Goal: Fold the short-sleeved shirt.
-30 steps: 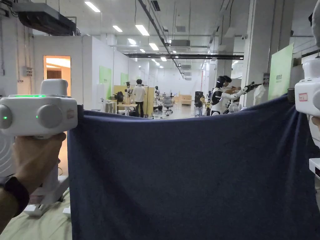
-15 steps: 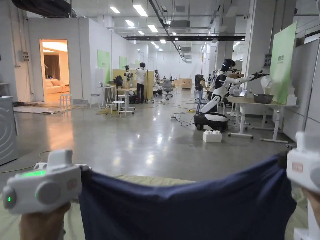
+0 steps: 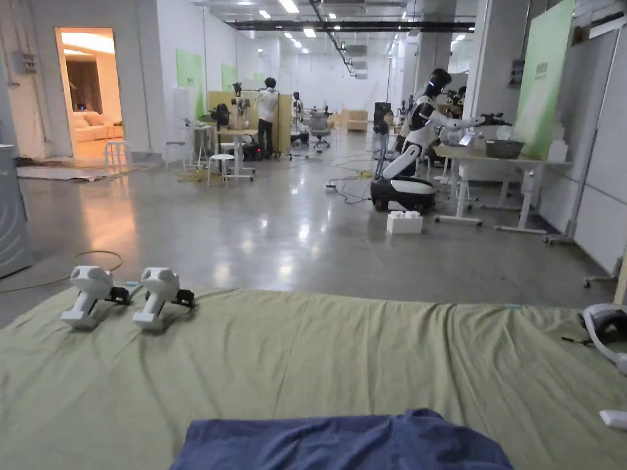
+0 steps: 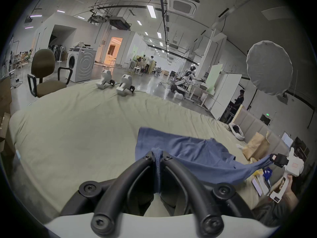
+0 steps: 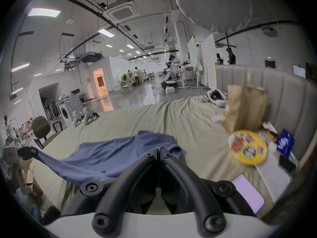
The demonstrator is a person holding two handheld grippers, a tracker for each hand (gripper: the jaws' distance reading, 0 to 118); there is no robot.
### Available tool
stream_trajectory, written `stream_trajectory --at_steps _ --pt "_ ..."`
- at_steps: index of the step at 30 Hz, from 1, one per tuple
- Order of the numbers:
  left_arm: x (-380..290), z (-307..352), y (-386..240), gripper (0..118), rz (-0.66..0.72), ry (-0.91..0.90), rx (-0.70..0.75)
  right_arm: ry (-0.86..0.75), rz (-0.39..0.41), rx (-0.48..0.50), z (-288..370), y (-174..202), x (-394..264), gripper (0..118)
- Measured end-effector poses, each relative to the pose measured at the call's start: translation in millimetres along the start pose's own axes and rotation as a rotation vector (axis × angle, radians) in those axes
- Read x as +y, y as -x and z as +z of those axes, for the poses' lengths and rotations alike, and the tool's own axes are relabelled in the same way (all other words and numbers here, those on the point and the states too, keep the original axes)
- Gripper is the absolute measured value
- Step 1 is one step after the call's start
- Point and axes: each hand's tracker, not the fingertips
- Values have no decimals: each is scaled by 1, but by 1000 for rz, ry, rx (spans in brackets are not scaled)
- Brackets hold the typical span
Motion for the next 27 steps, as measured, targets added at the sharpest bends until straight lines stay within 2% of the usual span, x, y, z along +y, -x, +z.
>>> stream_trajectory --at_steps 4,8,14,15,16,17,18,19,20,23,27 --pt "-41 43 13 7 -5 48 14 84 -74 -21 55 -13 -53 4" --pt "-69 47 23 7 -27 135 35 180 -147 -65 65 -33 -92 4" --pt "-93 26 28 7 15 191 59 280 -105 -60 37 -40 -125 4" --pt "-95 24 29 11 23 192 62 280 -106 -64 32 -41 -129 8" --pt "-96 21 30 27 32 200 61 305 -106 -63 27 -42 -132 22" --pt "-99 21 32 65 37 203 58 321 -109 -73 27 -37 -134 44" --pt "-100 18 36 103 41 217 45 339 -132 -62 24 -37 -137 81" --pt "-102 18 38 108 44 219 28 357 -141 -59 23 -39 -138 96" --pt "-102 21 38 108 41 207 31 351 -140 -61 24 -41 -139 98" --pt "-88 39 33 108 -11 169 88 333 -123 -76 43 -34 -128 98" --pt "-57 84 6 108 -107 14 62 215 -90 -69 78 -17 -92 98"
